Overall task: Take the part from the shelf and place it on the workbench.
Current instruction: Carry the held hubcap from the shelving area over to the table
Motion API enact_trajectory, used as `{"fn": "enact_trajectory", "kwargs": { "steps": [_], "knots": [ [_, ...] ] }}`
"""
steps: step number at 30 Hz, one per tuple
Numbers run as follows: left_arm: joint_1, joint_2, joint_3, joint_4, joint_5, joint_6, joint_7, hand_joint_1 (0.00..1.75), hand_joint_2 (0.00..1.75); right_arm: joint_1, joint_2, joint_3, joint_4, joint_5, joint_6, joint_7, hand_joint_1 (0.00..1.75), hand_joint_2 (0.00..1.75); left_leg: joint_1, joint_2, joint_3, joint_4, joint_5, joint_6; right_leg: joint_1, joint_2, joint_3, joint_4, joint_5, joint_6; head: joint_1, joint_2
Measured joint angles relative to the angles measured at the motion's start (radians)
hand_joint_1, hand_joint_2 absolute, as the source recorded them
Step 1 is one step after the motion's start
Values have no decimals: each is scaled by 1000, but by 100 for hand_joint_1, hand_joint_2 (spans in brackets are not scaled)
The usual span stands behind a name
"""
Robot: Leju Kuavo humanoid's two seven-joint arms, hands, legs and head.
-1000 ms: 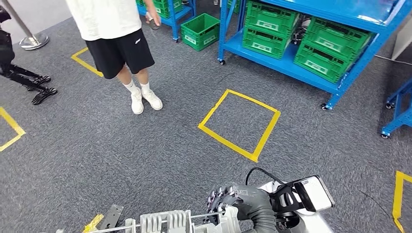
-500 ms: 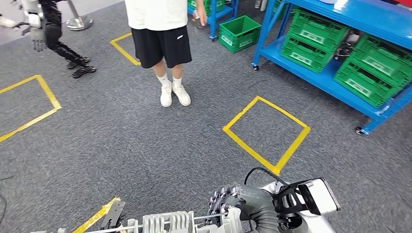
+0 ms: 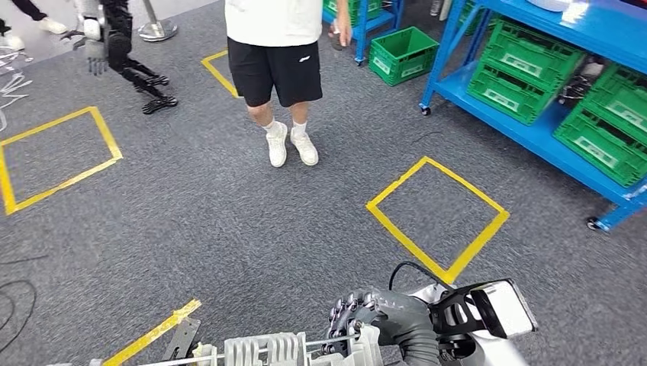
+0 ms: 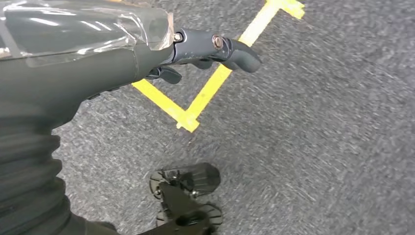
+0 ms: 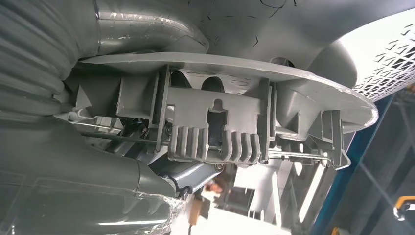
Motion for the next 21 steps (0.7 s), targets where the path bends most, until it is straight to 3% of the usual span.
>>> {"fn": "enact_trajectory", "kwargs": {
  "steps": [3, 4, 5, 7, 9, 11, 13, 14, 15, 17, 19, 20, 21],
  "knots": [
    [0, -1, 0, 1, -9, -1, 2, 0, 175, 5, 0, -1, -1, -1, 0, -1, 175, 175, 21, 36, -108, 196, -70, -21, 0, -40, 5, 1, -7, -3, -1, 0],
    [0, -3, -1, 2, -19, -4, 6, 0, 175, 7, 0, -1, -1, -2, -1, -1, 175, 175, 29, 66, -90, 159, -47, -31, 1, -60, 11, 2, -15, 5, -2, 0],
    [-2, -3, -3, 5, -30, -10, 11, 0, 175, 12, 1, -3, -1, 0, -1, -3, 175, 175, 31, 82, -53, 86, -14, -31, 3, -82, 19, 2, -24, 17, 0, 0],
    [-5, -1, -6, 15, -50, -19, 19, 0, 175, 23, 1, -7, -4, 6, -1, -10, 175, 175, 31, 101, 28, -70, 49, -20, 3, -119, 34, 3, -45, 46, 4, 0],
    [-7, 2, -7, 20, -52, -15, 20, 0, 175, 34, 1, -13, -8, 17, 0, -21, 175, 175, 29, 69, 29, -75, 51, 1, -2, -91, 16, 49, -76, 52, 8, 0],
    [-10, 4, -5, 21, -46, 0, 18, 0, 175, 47, 0, -18, -10, 26, 1, -33, 175, 175, 27, 45, 29, -76, 52, 13, -4, -42, -51, 184, -134, 40, 9, 0],
    [-11, 7, -3, 23, -38, 10, 15, 0, 175, 57, 0, -22, -10, 32, 3, -42, 175, 175, 20, 18, 29, -75, 50, 18, -3, -28, -126, 315, -173, 35, 9, 0],
    [-11, 8, -1, 24, -36, 10, 14, 0, 175, 59, 0, -23, -10, 36, 3, -48, 175, 175, 17, 4, 29, -75, 50, 19, -3, -26, -141, 328, -168, 38, 9, 0],
    [-11, 10, 0, 24, -36, 10, 12, 0, 175, 60, 0, -24, -10, 41, 4, -56, 175, 175, 15, -11, 30, -75, 50, 19, -1, -23, -135, 297, -146, 42, 9, 0],
    [-11, 10, 1, 24, -39, 8, 11, 0, 175, 56, 1, -25, -10, 47, 6, -71, 175, 175, 13, -38, 32, -74, 50, 18, 3, 5, -81, 151, -76, 45, 9, 0],
    [-12, 10, 2, 23, -42, 7, 11, 0, 175, 51, 3, -26, -10, 43, 8, -82, 175, 175, 11, -62, 29, -72, 50, 15, 9, 42, -36, 43, -22, 34, 9, 0],
    [-12, 10, 2, 22, -45, 6, 11, 0, 175, 49, 4, -26, -10, 40, 9, -86, 175, 175, 11, -73, 27, -72, 51, 11, 12, 51, -27, 25, -11, 27, 8, 0],
    [-12, 11, 3, 21, -48, 4, 11, 0, 175, 47, 7, -26, -10, 38, 10, -89, 175, 175, 11, -84, 26, -72, 52, 7, 14, 44, -24, 24, -6, 22, 8, 0]
  ]
}}
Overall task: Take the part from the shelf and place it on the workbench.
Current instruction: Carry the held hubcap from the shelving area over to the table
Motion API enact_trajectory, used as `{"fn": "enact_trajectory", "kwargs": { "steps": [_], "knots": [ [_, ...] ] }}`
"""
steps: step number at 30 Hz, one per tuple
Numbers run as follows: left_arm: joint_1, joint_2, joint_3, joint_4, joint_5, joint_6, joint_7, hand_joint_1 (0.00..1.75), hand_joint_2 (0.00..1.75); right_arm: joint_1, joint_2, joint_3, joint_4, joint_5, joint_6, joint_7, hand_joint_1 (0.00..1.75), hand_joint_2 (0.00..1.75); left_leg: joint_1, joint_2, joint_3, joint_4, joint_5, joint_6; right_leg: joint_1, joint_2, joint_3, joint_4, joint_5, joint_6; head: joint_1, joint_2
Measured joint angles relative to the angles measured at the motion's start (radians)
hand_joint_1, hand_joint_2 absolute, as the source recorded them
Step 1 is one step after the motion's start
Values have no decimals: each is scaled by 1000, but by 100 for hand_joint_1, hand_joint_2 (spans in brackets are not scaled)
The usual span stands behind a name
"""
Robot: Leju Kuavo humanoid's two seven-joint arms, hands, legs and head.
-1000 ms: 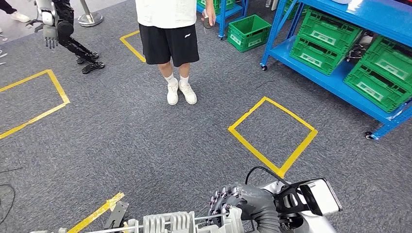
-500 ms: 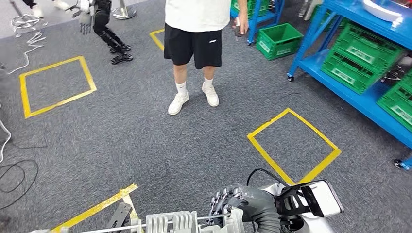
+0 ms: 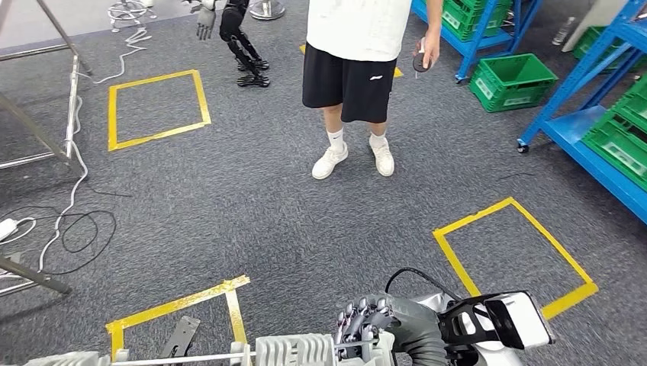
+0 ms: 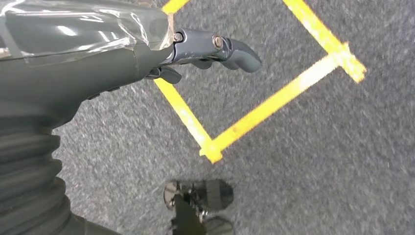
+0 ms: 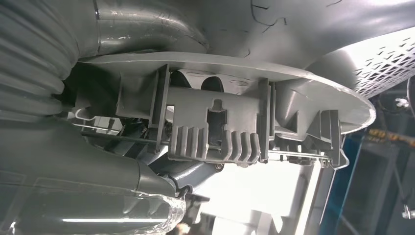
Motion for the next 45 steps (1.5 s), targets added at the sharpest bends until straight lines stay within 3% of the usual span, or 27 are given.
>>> {"fn": "enact_trajectory", "kwargs": {
  "steps": [1, 3, 5, 7, 8, 9, 11, 13, 14, 16, 18, 19, 21, 23, 24, 25, 27, 29, 32, 34, 36, 38, 39, 40, 42, 44, 45],
  "knots": [
    [1, 2, 0, -1, -3, -1, 1, 0, 175, -2, 3, 0, 0, -1, 0, -1, 175, 175, 1, -5, -2, 1, 0, -4, -3, -11, 3, -3, 2, -4, 0, 0],
    [3, 6, 1, -5, -7, 2, 5, 0, 175, -6, 10, 0, 0, -4, 1, -4, 175, 175, -1, 33, -19, 32, -21, -15, -9, -31, 13, -12, 5, -15, -2, 0],
    [3, 9, 1, -11, -11, 7, 11, 0, 175, -6, 15, 1, 0, -11, 1, -12, 175, 175, 1, 98, -72, 141, -78, -27, -8, -53, 20, -16, 2, -24, -4, 0],
    [3, 11, 2, -16, -14, 11, 18, 0, 175, -3, 16, 1, 2, -16, 2, -18, 175, 175, 8, 121, -136, 266, -124, -37, -5, -76, 22, -16, -2, -29, -4, 0],
    [5, 11, 2, -18, -17, 13, 22, 0, 175, -1, 16, 1, 4, -18, 4, -21, 175, 175, 12, 124, -149, 288, -124, -40, -5, -87, 23, -16, -4, -29, -4, 0],
    [6, 12, 2, -20, -20, 14, 26, 0, 175, 0, 16, 0, 5, -18, 6, -25, 175, 175, 14, 128, -139, 268, -105, -43, -5, -97, 25, -15, -6, -27, -5, 0],
    [8, 16, 3, -24, -25, 17, 33, 0, 175, 4, 17, 0, 7, -15, 12, -35, 175, 175, 16, 156, -68, 135, -45, -43, -4, -115, 32, -15, -12, -22, -5, 0],
    [7, 19, 7, -30, -25, 25, 37, 0, 175, 8, 18, -2, 7, -9, 18, -45, 175, 175, 11, 182, -5, 27, -14, -34, 4, -132, 38, -15, -20, -12, -4, 0],
    [8, 19, 11, -33, -24, 32, 37, 0, 175, 9, 19, -4, 7, -8, 21, -49, 175, 175, 7, 185, 6, 8, -13, -28, 8, -140, 39, -14, -23, -8, -2, 0],
    [13, 19, 22, -37, -16, 46, 34, 0, 175, 11, 20, -7, 7, -12, 26, -55, 175, 175, 3, 166, 7, 4, -11, -15, 10, -154, 40, -15, -26, 1, -1, 0],
    [21, 19, 34, -42, -8, 56, 28, 0, 175, 10, 22, -10, 9, -34, 28, -52, 175, 175, 6, 148, 9, -3, -6, -2, 5, -136, 28, 12, -44, 7, 0, 0],
    [24, 19, 40, -46, -6, 58, 26, 0, 175, 8, 24, -10, 10, -48, 28, -50, 175, 175, 8, 138, 11, -6, -4, 4, 2, -117, 7, 55, -65, 6, 0, 0],
    [27, 19, 50, -51, -4, 60, 23, 0, 175, 8, 27, -10, 17, -66, 31, -48, 175, 175, 8, 118, 10, -7, -3, 11, -3, -83, -63, 195, -119, 0, 0, 0],
    [32, 19, 54, -51, -7, 61, 23, 0, 175, 11, 30, -10, 23, -68, 34, -51, 175, 175, 7, 95, 10, -6, -3, 12, -6, -74, -120, 297, -144, 3, 0, 0],
    [35, 18, 56, -51, -10, 62, 23, 0, 175, 13, 32, -11, 25, -66, 36, -54, 175, 175, 6, 82, 10, -6, -3, 12, -7, -71, -122, 290, -133, 10, 0, 0],
    [39, 17, 56, -51, -14, 63, 24, 0, 175, 17, 34, -12, 25, -61, 39, -59, 175, 175, 6, 69, 10, -6, -2, 12, -8, -66, -102, 241, -108, 17, 0, 0],
    [43, 12, 57, -50, -26, 66, 27, 0, 175, 28, 37, -19, 25, -49, 46, -70, 175, 175, 5, 43, 10, -3, -2, 8, -10, -33, -36, 91, -45, 26, 0, 0],
    [45, 8, 56, -50, -38, 67, 33, 0, 175, 43, 37, -28, 23, -38, 52, -79, 175, 175, 2, 22, 6, 0, -1, 0, -10, -8, 0, 12, -14, 18, -1, 0],
    [49, 9, 53, -49, -54, 61, 44, 0, 175, 58, 37, -39, 21, -28, 55, -88, 175, 175, 5, 8, -2, 1, 0, -16, -8, -26, 9, 2, -6, -4, -2, 0],
    [47, 10, 48, -48, -61, 54, 50, 0, 175, 63, 36, -43, 20, -25, 55, -91, 175, 175, 5, 49, -27, 50, -31, -25, -10, -44, 15, -4, -2, -17, -3, 0],
    [38, 11, 43, -47, -66, 43, 55, 0, 175, 69, 35, -47, 20, -23, 54, -92, 175, 175, 5, 104, -85, 174, -95, -30, -6, -65, 17, -5, -4, -25, -5, 0],
    [29, 10, 38, -45, -72, 31, 60, 0, 175, 72, 34, -48, 21, -21, 53, -92, 175, 175, 8, 122, -137, 283, -132, -34, 0, -89, 17, -5, -6, -29, -5, 0],
    [26, 10, 35, -43, -74, 26, 62, 0, 175, 73, 33, -49, 22, -20, 52, -92, 175, 175, 8, 126, -138, 288, -126, -34, 2, -100, 17, -5, -8, -30, -5, 0],
    [24, 9, 31, -40, -75, 22, 64, 0, 175, 73, 31, -49, 22, -18, 52, -92, 175, 175, 8, 131, -118, 252, -103, -32, 4, -110, 18, -5, -9, -31, -5, 0],
    [16, 9, 26, -31, -72, 16, 66, 0, 175, 72, 29, -49, 22, -15, 52, -91, 175, 175, 3, 162, -39, 111, -49, -21, 10, -129, 22, -5, -12, -30, -5, 0],
    [4, 6, 24, -21, -66, 14, 62, 0, 175, 71, 27, -49, 22, -12, 52, -86, 175, 175, -6, 187, 8, 21, -28, -8, 17, -145, 23, -4, -17, -25, -4, 0],
    [0, 5, 24, -14, -61, 13, 58, 0, 175, 71, 27, -49, 22, -12, 51, -80, 175, 175, -10, 187, 11, 11, -30, -3, 19, -154, 23, -4, -18, -21, -4, 0]
  ]
}}
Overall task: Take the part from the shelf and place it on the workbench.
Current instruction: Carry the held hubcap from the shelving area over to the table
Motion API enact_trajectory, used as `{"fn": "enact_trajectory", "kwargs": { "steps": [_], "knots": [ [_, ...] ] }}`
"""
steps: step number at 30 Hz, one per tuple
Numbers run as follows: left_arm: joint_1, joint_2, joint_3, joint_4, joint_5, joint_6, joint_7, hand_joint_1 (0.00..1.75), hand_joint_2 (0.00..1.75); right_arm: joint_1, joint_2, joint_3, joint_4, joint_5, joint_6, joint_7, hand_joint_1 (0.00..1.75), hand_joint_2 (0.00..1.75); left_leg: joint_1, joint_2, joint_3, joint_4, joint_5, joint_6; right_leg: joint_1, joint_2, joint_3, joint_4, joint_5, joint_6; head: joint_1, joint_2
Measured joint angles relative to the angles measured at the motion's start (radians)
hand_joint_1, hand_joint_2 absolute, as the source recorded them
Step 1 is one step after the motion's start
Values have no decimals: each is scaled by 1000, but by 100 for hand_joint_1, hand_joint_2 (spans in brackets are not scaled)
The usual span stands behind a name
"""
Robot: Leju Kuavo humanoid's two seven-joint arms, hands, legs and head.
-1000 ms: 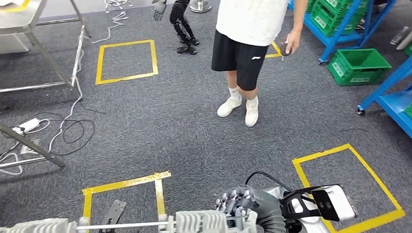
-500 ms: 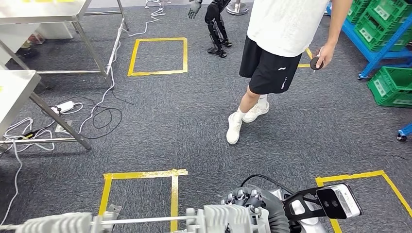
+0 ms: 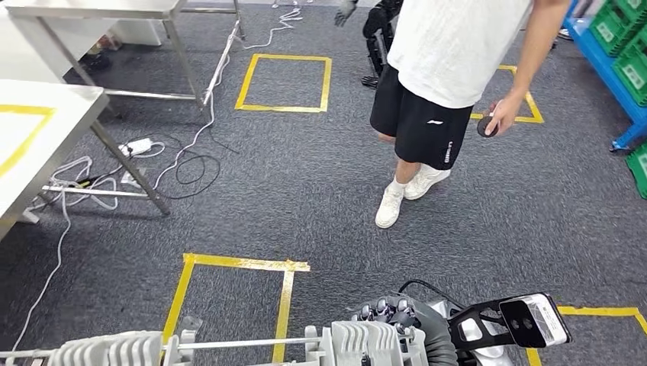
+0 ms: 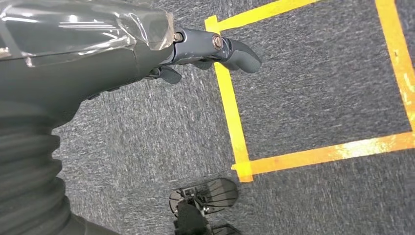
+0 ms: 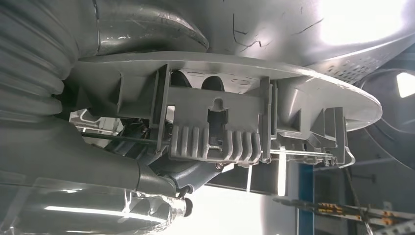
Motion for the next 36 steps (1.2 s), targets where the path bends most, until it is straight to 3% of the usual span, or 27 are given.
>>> {"fn": "enact_trajectory", "kwargs": {
  "steps": [2, 4, 6, 8, 9, 10, 12, 13, 15, 17, 19, 21, 23, 24, 25, 26, 28, 30, 32, 34, 36],
  "knots": [
    [-2, -5, 0, 14, 9, -2, -10, 0, 175, -4, -2, 1, -1, -7, -3, 19, 175, 175, 2, -20, 5, -9, 6, 9, 0, -13, 1, 1, -5, 8, -1, 0],
    [-6, -12, 0, 25, 15, -5, -21, 0, 175, -9, -5, 2, -3, -19, -7, 41, 175, 175, 9, -39, 16, -22, 15, 19, -4, 15, -15, 39, -26, 13, 0, 0],
    [-17, -20, 0, 31, 18, -11, -30, 0, 175, -11, -10, 4, -4, -27, -10, 58, 175, 175, 13, -61, 20, -29, 20, 26, -13, 63, -71, 154, -75, 13, 2, 0],
    [-25, -27, -1, 35, 18, -16, -37, 0, 175, -11, -16, 7, -4, -30, -13, 70, 175, 175, 13, -87, 18, -28, 21, 27, -23, 82, -138, 278, -113, 18, 3, 0],
    [-27, -29, -1, 37, 18, -17, -40, 0, 175, -11, -19, 8, -4, -30, -15, 74, 175, 175, 14, -100, 18, -28, 21, 26, -28, 84, -151, 297, -112, 26, 2, 0],
    [-28, -30, -1, 37, 19, -17, -42, 0, 175, -11, -20, 9, -4, -31, -17, 76, 175, 175, 14, -113, 19, -27, 21, 24, -33, 85, -143, 274, -94, 37, 2, 0],
    [-30, -31, -1, 37, 23, -17, -46, 0, 175, -15, -23, 12, -4, -33, -19, 77, 175, 175, 17, -139, 20, -24, 19, 17, -45, 105, -84, 137, -32, 60, 3, 0],
    [-31, -31, 0, 37, 25, -16, -47, 0, 175, -17, -24, 13, -4, -35, -19, 77, 175, 175, 16, -150, 18, -20, 18, 11, -48, 118, -54, 74, -7, 63, 3, 0],
    [-31, -29, 0, 37, 33, -8, -49, 0, 175, -20, -26, 18, -3, -38, -20, 74, 175, 175, 17, -167, 10, -16, 17, -3, -46, 133, -27, 17, 15, 53, 2, 0],
    [-24, -24, 3, 38, 46, 6, -54, 0, 175, -24, -27, 23, -3, -40, -20, 69, 175, 175, 22, -175, 5, -16, 18, -17, -41, 119, -26, 16, 18, 36, 1, 0],
    [-11, -18, 10, 38, 62, 21, -64, 0, 175, -34, -26, 25, -3, -39, -20, 64, 175, 175, 23, -141, -8, 13, -2, -26, -41, 104, -23, 11, 21, 20, 0, 0],
    [2, -12, 24, 38, 79, 34, -74, 0, 175, -40, -22, 26, -2, -37, -20, 63, 175, 175, 22, -87, -59, 121, -60, -31, -37, 86, -21, 9, 20, 6, -2, 0],
    [14, -8, 38, 38, 97, 46, -81, 0, 175, -42, -19, 27, 0, -37, -20, 64, 175, 175, 23, -69, -124, 250, -113, -33, -29, 64, -21, 9, 17, -1, -3, 0],
    [22, -6, 45, 38, 104, 49, -84, 0, 175, -44, -18, 28, 1, -38, -20, 65, 175, 175, 23, -67, -139, 279, -117, -32, -25, 52, -20, 9, 16, -2, -3, 0],
    [29, -4, 52, 37, 110, 51, -87, 0, 175, -47, -16, 30, 3, -40, -20, 67, 175, 175, 22, -65, -132, 267, -102, -30, -22, 41, -19, 9, 14, -4, -3, 0],
    [36, -3, 58, 37, 116, 52, -89, 0, 175, -50, -13, 32, 4, -41, -21, 70, 175, 175, 21, -57, -105, 215, -73, -25, -19, 31, -17, 9, 13, -6, -3, 0],
    [45, 0, 69, 37, 123, 50, -93, 0, 175, -55, -5, 37, 5, -44, -29, 78, 175, 175, 12, -14, -27, 73, -20, -8, -10, 10, -12, 9, 8, -5, -2, 0],
    [52, 2, 76, 37, 129, 47, -97, 0, 175, -56, 5, 47, 3, -49, -44, 89, 175, 175, 1, 14, 9, 3, -4, 6, -4, -9, -9, 9, 3, 0, -2, 0],
    [62, 3, 81, 37, 133, 45, -101, 0, 175, -59, 10, 59, 2, -57, -56, 96, 175, 175, -2, -4, 10, -5, -2, 13, -3, -28, -5, 7, -1, 8, -2, 0],
    [75, 3, 84, 36, 134, 43, -105, 0, 175, -64, 12, 67, 0, -64, -61, 99, 175, 175, 4, -27, 21, -22, 8, 19, -6, -4, -10, 26, -15, 14, -2, 0],
    [79, 2, 85, 33, 134, 42, -106, 0, 175, -68, 9, 72, -1, -68, -63, 99, 175, 175, 12, -51, 28, -34, 17, 24, -14, 53, -53, 118, -59, 14, 0, 0]
  ]
}}
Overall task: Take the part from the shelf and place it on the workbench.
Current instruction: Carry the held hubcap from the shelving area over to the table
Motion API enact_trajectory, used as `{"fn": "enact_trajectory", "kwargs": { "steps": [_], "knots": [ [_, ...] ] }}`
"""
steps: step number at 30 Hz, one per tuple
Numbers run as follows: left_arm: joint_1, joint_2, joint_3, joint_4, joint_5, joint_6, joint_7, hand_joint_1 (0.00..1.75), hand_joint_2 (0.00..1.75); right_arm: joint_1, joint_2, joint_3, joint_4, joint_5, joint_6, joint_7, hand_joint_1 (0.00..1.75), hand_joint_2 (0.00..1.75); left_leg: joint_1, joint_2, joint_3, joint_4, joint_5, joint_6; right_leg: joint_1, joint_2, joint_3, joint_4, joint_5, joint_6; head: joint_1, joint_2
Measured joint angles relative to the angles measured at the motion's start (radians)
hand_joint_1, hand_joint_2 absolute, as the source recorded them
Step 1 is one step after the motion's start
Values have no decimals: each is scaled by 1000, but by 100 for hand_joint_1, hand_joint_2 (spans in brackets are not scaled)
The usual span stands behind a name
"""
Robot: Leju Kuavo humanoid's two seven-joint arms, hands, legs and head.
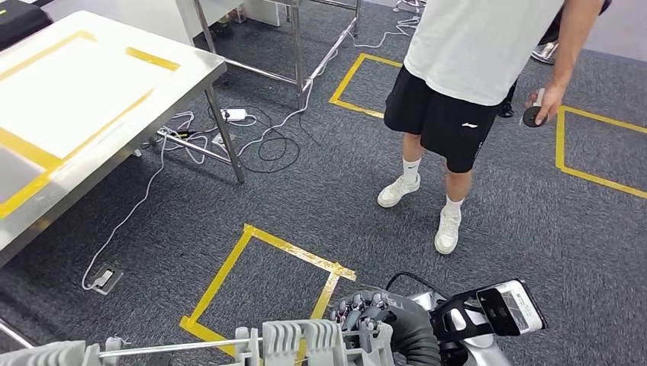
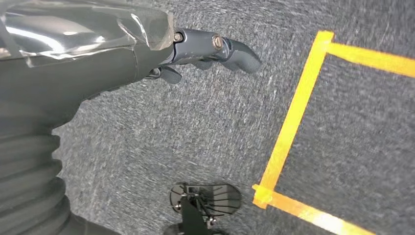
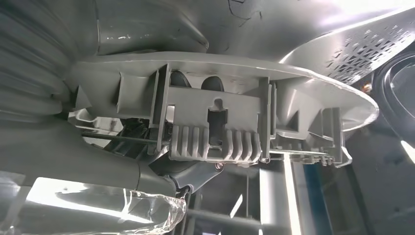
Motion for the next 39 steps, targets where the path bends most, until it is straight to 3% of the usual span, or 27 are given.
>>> {"fn": "enact_trajectory", "kwargs": {
  "steps": [2, 3, 4, 5, 7, 9, 11, 12, 14, 16, 18, 19, 20, 21, 23, 25, 27, 29, 31, 33, 34, 35, 37, 39],
  "knots": [
    [0, -1, 2, -2, 0, -2, 0, 0, 175, 0, -3, 3, 0, -2, 0, -1, 175, 175, 2, -27, -2, -1, 2, 3, -9, 27, -68, 136, -50, 1, 1, 0],
    [3, -1, 3, -3, -1, -2, 0, 0, 175, 0, -4, 3, 0, -1, 0, -2, 175, 175, 2, -41, -3, 0, 2, 2, -13, 29, -89, 176, -59, 6, 1, 0],
    [6, -1, 4, -5, -2, -2, 0, 0, 175, 0, -5, 4, -1, 1, -1, -4, 175, 175, 3, -55, -2, 0, 3, 0, -18, 30, -91, 176, -52, 16, 1, 0],
    [9, -1, 4, -8, -4, -2, 0, 0, 175, 0, -6, 4, -3, 3, -1, -6, 175, 175, 5, -69, -2, 1, 2, -2, -23, 33, -72, 134, -30, 28, 1, 0],
    [13, 1, 5, -17, -8, 1, 2, 0, 175, -1, -8, 3, -9, 9, -1, -12, 175, 175, 6, -95, -3, 8, 0, -12, -33, 58, -6, -8, 29, 48, 1, 0],
    [17, 6, 5, -30, -10, 6, 5, 0, 175, -2, -10, 3, -15, 18, -1, -18, 175, 175, 6, -116, -9, 15, -2, -26, -36, 77, 34, -92, 61, 45, 1, 0],
    [25, 12, 5, -44, -12, 11, 9, 0, 175, -5, -11, 3, -20, 25, -1, -23, 175, 175, 10, -129, -16, 15, 0, -37, -31, 67, 37, -99, 67, 29, 0, 0],
    [29, 14, 5, -51, -12, 13, 12, 0, 175, -8, -11, 3, -23, 28, -1, -24, 175, 175, 12, -124, -19, 18, -2, -41, -30, 60, 38, -100, 69, 23, 0, 0],
    [32, 18, 5, -66, -12, 15, 18, 0, 175, -13, -11, 3, -28, 32, -1, -25, 175, 175, 13, -76, -41, 66, -33, -49, -31, 43, 40, -103, 71, 8, -3, 0],
    [31, 20, 5, -79, -13, 15, 19, 0, 175, -14, -11, 3, -32, 33, -1, -26, 175, 175, 13, -24, -100, 193, -98, -55, -25, 22, 41, -104, 68, -4, -7, 0],
    [30, 21, 5, -88, -13, 15, 20, 0, 175, -13, -11, 3, -33, 34, -1, -26, 175, 175, 15, -15, -156, 311, -139, -57, -18, -1, 42, -103, 65, -10, -7, 0],
    [32, 22, 5, -90, -13, 15, 21, 0, 175, -13, -11, 3, -33, 34, -1, -26, 175, 175, 15, -13, -160, 319, -134, -56, -15, -13, 44, -103, 64, -12, -7, 0],
    [33, 22, 5, -92, -13, 15, 21, 0, 175, -13, -11, 3, -33, 34, -1, -27, 175, 175, 14, -8, -142, 286, -110, -53, -13, -23, 45, -103, 62, -13, -7, 0],
    [33, 23, 6, -95, -13, 15, 22, 0, 175, -14, -11, 3, -33, 35, -1, -27, 175, 175, 12, 4, -106, 218, -77, -47, -10, -33, 48, -103, 60, -14, -7, 0],
    [32, 26, 6, -101, -13, 16, 22, 0, 175, -14, -11, 3, -35, 35, -1, -27, 175, 175, 3, 45, -36, 85, -32, -32, -2, -51, 53, -103, 56, -13, -6, 0],
    [31, 29, 6, -106, -14, 16, 22, 0, 175, -15, -12, 3, -36, 35, -1, -27, 175, 175, -6, 61, -14, 37, -24, -23, 3, -68, 54, -104, 52, -7, -6, 0],
    [34, 32, 6, -108, -14, 16, 22, 0, 175, -16, -12, 3, -37, 35, -1, -27, 175, 175, -5, 40, -13, 28, -17, -17, 3, -80, 54, -105, 49, 1, -6, 0],
    [34, 32, 6, -110, -14, 16, 22, 0, 175, -18, -12, 2, -40, 35, -1, -28, 175, 175, 1, 18, -4, 9, -5, -9, -1, -44, 41, -75, 32, 7, -5, 0],
    [31, 30, 6, -113, -15, 16, 22, 0, 175, -17, -14, 2, -41, 35, -1, -29, 175, 175, 4, -6, -1, 0, 2, -5, -8, 12, -13, 37, -16, 6, -2, 0],
    [29, 29, 6, -115, -15, 16, 22, 0, 175, -16, -16, 2, -41, 35, -1, -30, 175, 175, 5, -32, -2, 1, 3, -4, -14, 30, -79, 163, -57, 11, -1, 0],
    [30, 28, 6, -115, -15, 16, 22, 0, 175, -16, -17, 2, -41, 36, -1, -31, 175, 175, 5, -46, -1, 1, 3, -5, -19, 31, -92, 184, -56, 19, -1, 0],
    [31, 27, 6, -115, -15, 16, 23, 0, 175, -17, -17, 2, -41, 37, -1, -32, 175, 175, 6, -60, -1, 2, 3, -6, -23, 32, -86, 165, -40, 30, -1, 0],
    [31, 26, 6, -118, -15, 16, 24, 0, 175, -18, -17, 2, -42, 40, -1, -33, 175, 175, 10, -88, -2, 9, 1, -14, -37, 53, -29, 32, 19, 54, 0, 0],
    [31, 27, 6, -124, -17, 17, 26, 0, 175, -20, -16, 2, -44, 43, -3, -33, 175, 175, 9, -112, -12, 22, -4, -29, -42, 82, 19, -71, 60, 55, 0, 0]
  ]
}}
